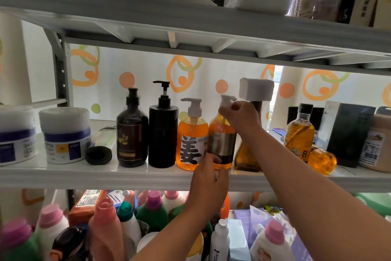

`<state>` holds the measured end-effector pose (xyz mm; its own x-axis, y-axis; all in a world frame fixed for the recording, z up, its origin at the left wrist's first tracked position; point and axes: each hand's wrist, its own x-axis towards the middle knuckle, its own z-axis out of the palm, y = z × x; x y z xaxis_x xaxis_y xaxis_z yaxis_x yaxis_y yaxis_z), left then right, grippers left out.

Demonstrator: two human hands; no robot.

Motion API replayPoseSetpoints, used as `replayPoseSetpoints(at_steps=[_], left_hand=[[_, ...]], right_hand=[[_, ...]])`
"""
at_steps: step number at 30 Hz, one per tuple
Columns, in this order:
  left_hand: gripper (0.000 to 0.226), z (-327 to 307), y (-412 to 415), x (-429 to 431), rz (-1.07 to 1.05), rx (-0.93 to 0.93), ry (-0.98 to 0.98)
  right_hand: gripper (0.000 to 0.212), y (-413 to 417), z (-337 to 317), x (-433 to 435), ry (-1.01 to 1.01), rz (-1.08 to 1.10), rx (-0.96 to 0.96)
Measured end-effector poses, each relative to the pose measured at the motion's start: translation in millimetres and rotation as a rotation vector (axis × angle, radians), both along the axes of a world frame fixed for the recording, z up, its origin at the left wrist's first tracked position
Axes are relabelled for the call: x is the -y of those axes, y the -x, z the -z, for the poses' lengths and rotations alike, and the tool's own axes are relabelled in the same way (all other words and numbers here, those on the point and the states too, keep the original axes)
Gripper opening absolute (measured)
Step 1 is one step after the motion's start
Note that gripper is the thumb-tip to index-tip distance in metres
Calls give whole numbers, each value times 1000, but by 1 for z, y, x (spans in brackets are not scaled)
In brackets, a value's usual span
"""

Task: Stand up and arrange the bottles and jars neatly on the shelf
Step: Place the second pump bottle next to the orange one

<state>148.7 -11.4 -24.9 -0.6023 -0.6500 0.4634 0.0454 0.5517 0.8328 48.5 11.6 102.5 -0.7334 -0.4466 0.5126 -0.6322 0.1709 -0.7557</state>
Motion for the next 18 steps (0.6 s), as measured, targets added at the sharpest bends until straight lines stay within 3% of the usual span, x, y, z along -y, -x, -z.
replayPoseSetpoints(at_steps=[5, 8, 18], left_hand=[[8, -2, 1, -5, -44, -15, 62], [7, -1, -1, -2, -38, -34, 49], [10, 4, -1, -6, -81, -39, 38]], right_hand=[[66, -5, 9, 5, -75, 88, -139], [60, -9, 12, 5, -6, 127, -172], [48, 1, 7, -8, 41, -12, 0]])
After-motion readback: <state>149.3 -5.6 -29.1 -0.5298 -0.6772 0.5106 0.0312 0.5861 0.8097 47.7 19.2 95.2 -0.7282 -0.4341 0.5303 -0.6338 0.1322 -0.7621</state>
